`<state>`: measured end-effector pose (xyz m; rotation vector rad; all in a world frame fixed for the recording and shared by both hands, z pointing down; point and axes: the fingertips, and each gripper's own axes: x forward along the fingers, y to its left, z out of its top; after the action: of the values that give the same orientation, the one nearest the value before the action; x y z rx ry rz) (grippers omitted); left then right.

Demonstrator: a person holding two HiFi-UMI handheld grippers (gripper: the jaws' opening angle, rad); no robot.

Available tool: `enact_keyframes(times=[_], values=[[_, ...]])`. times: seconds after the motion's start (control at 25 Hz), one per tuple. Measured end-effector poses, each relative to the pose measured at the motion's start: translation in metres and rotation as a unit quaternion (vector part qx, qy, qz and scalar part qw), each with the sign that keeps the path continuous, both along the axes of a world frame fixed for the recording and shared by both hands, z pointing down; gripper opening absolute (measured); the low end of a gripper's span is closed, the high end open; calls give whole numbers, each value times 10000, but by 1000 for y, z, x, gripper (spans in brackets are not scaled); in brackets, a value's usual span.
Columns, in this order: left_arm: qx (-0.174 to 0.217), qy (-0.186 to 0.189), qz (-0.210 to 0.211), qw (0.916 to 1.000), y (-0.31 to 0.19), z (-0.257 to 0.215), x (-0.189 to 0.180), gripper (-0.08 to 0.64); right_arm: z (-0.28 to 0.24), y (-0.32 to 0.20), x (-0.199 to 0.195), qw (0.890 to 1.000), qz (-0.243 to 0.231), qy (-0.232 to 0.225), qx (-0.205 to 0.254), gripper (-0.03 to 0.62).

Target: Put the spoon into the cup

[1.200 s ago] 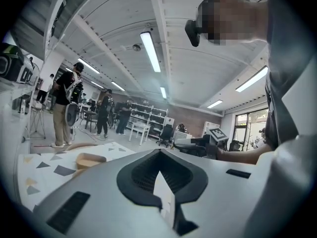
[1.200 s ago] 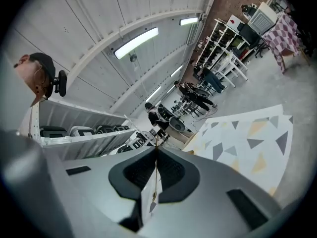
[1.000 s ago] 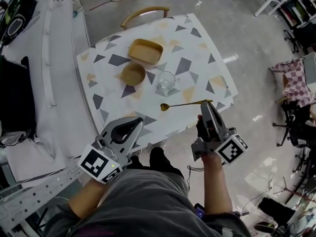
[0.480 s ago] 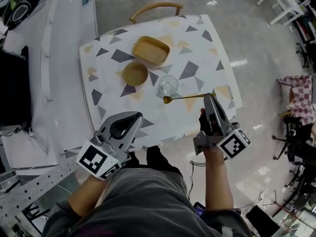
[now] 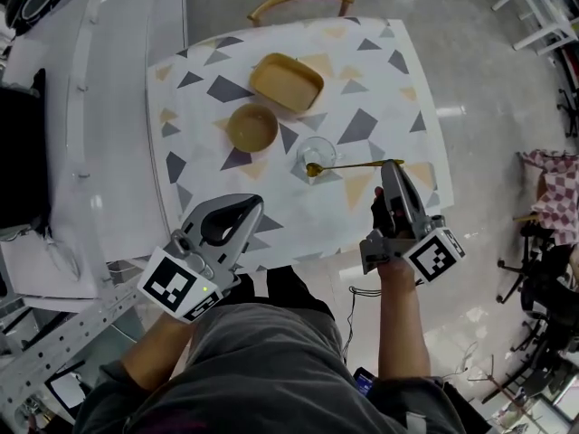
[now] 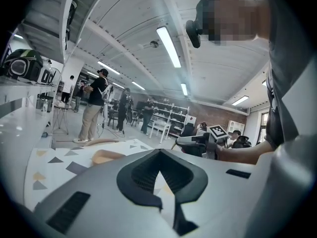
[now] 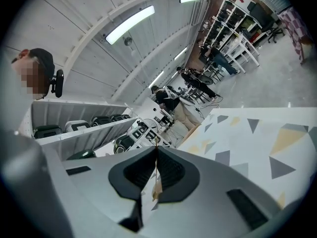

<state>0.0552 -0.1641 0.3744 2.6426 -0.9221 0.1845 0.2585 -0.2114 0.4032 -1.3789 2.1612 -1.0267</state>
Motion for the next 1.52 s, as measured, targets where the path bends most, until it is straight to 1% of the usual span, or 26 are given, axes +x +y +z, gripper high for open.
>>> enact_keyframes(times=[0.12, 0.28, 0.48, 0.64, 0.76, 0.88, 1.04, 1.08, 1.2, 1.28, 1.52], values=[[-54, -41, -42, 10000, -6, 7, 0, 14, 20, -6, 7, 9994, 138, -1, -329, 23], [-104, -88, -100, 9999, -11, 15, 0, 14, 24, -20, 2, 9998, -55, 26, -176, 23], [-199, -146, -154, 9996, -14, 27, 0, 14, 33, -30, -3, 9997, -212, 57, -129, 23], [-249, -170, -169, 9994, -14, 33, 4, 14, 45, -33, -2, 9994, -244, 74, -215, 23], [-281, -192, -183, 9993, -15, 37, 5, 14, 57, -32, 1, 9991, -198, 89, -368, 23], [-317, -208, -192, 9991, -15, 43, 5, 14, 60, -36, -4, 9990, -303, 122, -297, 23], [-373, -226, -173, 9989, -14, 50, 6, 14, 71, -36, -5, 9986, -298, 187, -389, 23], [-383, -230, -170, 9989, -14, 52, 6, 14, 72, -37, -7, 9986, -328, 219, -366, 23], [-409, -239, -163, 9987, -13, 55, 6, 14, 84, -34, -6, 9972, -235, 445, -553, 23], [-423, -245, -154, 9987, -12, 56, 6, 14, 90, -34, -8, 9964, -249, 568, -585, 23], [-468, -248, -120, 9985, -11, 60, 6, 14, 100, -35, -15, 9953, -261, 683, -630, 23]])
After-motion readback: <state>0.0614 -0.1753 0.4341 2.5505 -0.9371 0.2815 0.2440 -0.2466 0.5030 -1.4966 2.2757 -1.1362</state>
